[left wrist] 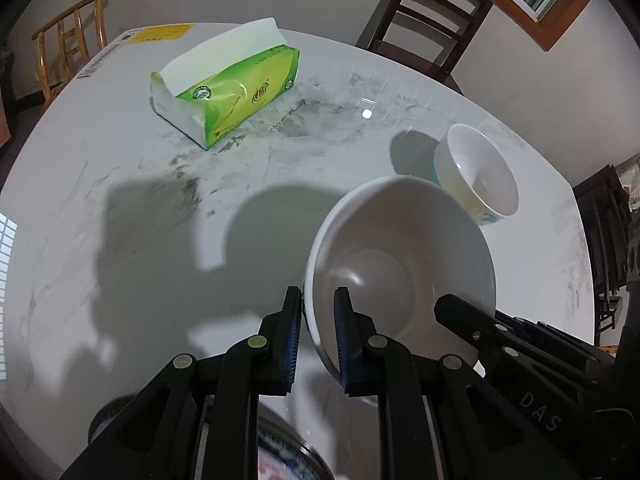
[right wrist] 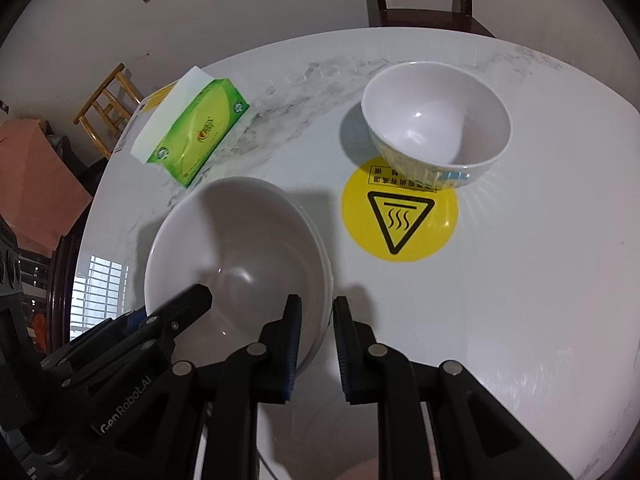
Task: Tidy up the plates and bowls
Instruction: 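Carry the white ribbed bowl with both tools over the pink bowl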
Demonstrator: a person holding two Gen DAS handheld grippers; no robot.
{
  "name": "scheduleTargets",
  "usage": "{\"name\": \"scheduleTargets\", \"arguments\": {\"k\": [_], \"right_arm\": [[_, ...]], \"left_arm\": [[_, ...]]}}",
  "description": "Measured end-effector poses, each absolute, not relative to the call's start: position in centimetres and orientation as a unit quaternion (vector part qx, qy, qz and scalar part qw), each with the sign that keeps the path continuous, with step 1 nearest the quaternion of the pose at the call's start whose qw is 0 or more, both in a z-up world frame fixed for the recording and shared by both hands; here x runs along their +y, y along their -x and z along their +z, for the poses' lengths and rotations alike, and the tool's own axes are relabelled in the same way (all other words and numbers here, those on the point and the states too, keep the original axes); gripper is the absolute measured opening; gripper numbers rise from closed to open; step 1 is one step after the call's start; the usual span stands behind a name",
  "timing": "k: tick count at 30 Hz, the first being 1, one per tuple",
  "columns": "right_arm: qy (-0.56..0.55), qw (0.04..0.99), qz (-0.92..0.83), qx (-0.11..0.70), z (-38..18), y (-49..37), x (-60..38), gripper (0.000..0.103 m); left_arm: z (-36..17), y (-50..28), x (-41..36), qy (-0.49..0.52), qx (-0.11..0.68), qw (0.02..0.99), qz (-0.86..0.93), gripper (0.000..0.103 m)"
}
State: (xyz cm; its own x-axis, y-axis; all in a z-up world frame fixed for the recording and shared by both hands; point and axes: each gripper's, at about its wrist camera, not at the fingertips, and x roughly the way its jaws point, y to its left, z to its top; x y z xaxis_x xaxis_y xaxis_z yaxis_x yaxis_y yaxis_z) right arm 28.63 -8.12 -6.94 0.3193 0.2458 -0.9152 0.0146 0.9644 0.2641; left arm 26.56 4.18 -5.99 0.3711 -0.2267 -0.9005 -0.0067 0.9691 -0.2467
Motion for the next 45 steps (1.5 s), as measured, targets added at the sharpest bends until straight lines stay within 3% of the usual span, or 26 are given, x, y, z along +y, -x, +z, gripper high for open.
{"name": "scheduleTargets", "arguments": {"k": [25,45], "right_arm": [[-0.095,0.836,0.066,0.537,1.7,-17.0,-13.1,0.017],[-0.127,0.812,0.028,0.569,-2.7,-11.2,-19.7,0.017]], "left_arm": [[0.6,-16.6,-0.7,0.085,0.545,0.827,-0.107,0.014],[-3.7,-12.5,-7.4,0.042,0.590,0.794,-0.138,0.014]]}}
